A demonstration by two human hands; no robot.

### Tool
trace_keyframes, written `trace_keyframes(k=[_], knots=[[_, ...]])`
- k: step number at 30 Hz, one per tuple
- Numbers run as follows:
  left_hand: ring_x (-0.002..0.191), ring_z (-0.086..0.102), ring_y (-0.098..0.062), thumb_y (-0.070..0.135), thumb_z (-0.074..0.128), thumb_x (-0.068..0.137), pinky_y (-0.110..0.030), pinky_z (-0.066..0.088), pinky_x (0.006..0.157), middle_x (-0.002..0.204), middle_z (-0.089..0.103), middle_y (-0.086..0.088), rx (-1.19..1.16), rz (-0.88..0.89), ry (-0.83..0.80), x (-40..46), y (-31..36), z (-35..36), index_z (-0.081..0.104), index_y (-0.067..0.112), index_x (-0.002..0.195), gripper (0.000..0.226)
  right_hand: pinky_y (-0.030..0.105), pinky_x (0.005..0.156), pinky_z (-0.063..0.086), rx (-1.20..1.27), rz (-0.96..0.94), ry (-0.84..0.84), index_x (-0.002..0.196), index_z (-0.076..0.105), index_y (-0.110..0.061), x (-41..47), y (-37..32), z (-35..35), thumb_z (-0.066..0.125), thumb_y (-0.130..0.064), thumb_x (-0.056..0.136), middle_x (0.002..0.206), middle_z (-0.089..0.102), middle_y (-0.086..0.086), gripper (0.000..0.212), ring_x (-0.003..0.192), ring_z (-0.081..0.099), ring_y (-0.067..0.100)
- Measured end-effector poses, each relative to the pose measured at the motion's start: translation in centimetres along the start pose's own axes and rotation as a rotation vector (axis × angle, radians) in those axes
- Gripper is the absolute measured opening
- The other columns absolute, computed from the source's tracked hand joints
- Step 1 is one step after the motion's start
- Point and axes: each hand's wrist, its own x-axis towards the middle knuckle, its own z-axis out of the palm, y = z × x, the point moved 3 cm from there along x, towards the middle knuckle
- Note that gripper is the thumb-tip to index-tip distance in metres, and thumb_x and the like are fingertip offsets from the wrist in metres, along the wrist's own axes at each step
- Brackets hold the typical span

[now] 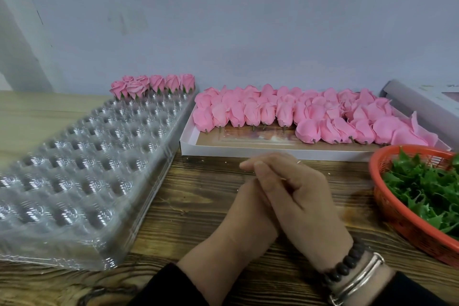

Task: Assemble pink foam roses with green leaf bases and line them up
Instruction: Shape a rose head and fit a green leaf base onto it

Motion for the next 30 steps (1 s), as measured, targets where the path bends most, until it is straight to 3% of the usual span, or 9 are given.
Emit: trace_keyframes(k=[2,4,8,13,18,22,24,26,30], knots=[[0.081,0.054,0.02,-0.004,0.052,0.086,-0.004,0.043,0.074,0.089,0.052,0.015,-0.023,-0.001,-0.01,0.0,-0.1,0.1,0.052,0.019,0.098,0.025,0.023,0.085,0.046,-0.045,0.027,-0.058,0.088,0.072,-0.024,0.1,0.3,0.2,0.043,-0.044,0.083,0.088,0.069,-0.014,0.036,0.092,0.061,0.002],[0.074,0.053,0.022,-0.016,0.049,0.085,0.0,0.041,0.068,0.085,0.05,0.016,-0.009,-0.014,-0.042,-0.1,-0.1,-0.1,0.053,0.019,0.095,0.036,0.019,0.084,0.045,-0.059,0.087,-0.108,0.084,0.071,-0.028,0.2,0.5,0.2,0.045,-0.052,0.075,0.085,0.068,-0.015,0.037,0.09,0.06,0.0],[0.074,0.059,0.003,-0.014,0.052,0.085,-0.012,0.049,0.066,0.08,0.06,0.002,-0.029,0.019,-0.033,0.1,-0.3,-0.4,0.061,0.002,0.084,0.018,0.009,0.076,0.044,-0.056,0.197,-0.203,0.082,0.066,-0.038,0.2,1.0,0.0,0.048,-0.066,0.059,0.084,0.066,-0.021,0.041,0.087,0.059,-0.007],[0.065,0.055,-0.005,-0.014,0.055,0.082,-0.014,0.045,0.058,0.069,0.059,-0.001,0.007,0.085,0.044,0.0,-0.1,-1.0,0.062,-0.011,0.077,0.009,0.018,0.073,0.05,-0.011,0.277,-0.281,0.096,0.058,-0.04,0.2,1.7,-0.2,0.057,-0.069,0.054,0.087,0.067,-0.018,0.051,0.082,0.061,-0.005],[0.062,0.051,-0.003,-0.015,0.057,0.08,-0.014,0.043,0.056,0.064,0.056,-0.002,-0.058,0.137,0.073,0.1,0.2,-1.2,0.062,0.0,0.07,0.019,0.011,0.072,0.046,0.019,0.251,-0.313,0.104,0.052,-0.043,0.2,2.0,-0.4,0.058,-0.07,0.054,0.09,0.064,-0.025,0.057,0.086,0.06,-0.006],[0.061,0.047,-0.015,0.003,0.061,0.069,-0.028,0.04,0.056,0.061,0.053,-0.002,-0.141,0.134,0.074,0.1,0.5,-1.4,0.056,0.009,0.062,0.011,0.009,0.078,0.043,0.102,0.273,-0.352,0.114,0.049,-0.044,0.1,2.3,-0.5,0.071,-0.059,0.052,0.098,0.063,-0.025,0.067,0.094,0.059,-0.008],[0.059,0.049,-0.011,0.002,0.061,0.07,-0.027,0.041,0.056,0.058,0.054,0.006,-0.075,0.131,0.099,0.2,0.2,-1.6,0.058,0.02,0.059,0.022,0.012,0.083,0.044,0.165,0.241,-0.308,0.12,0.05,-0.038,0.1,2.0,-0.6,0.072,-0.054,0.055,0.104,0.064,-0.018,0.07,0.099,0.059,-0.005],[0.055,0.052,-0.001,0.001,0.063,0.073,-0.02,0.042,0.055,0.055,0.057,0.012,-0.014,0.112,0.134,0.3,-0.1,-1.9,0.059,0.031,0.054,0.035,0.009,0.081,0.044,0.223,0.15,-0.185,0.115,0.058,-0.031,0.2,1.3,-0.9,0.063,-0.051,0.066,0.106,0.066,-0.014,0.054,0.101,0.06,-0.002],[0.067,0.062,0.002,0.023,0.066,0.071,-0.013,0.046,0.061,0.066,0.065,0.014,0.097,0.144,0.129,0.1,0.1,-1.4,0.062,0.034,0.069,0.012,0.015,0.081,0.047,0.202,0.038,0.024,0.098,0.07,-0.023,0.0,0.3,-0.9,0.045,-0.039,0.084,0.096,0.07,-0.011,0.033,0.096,0.063,0.002]])
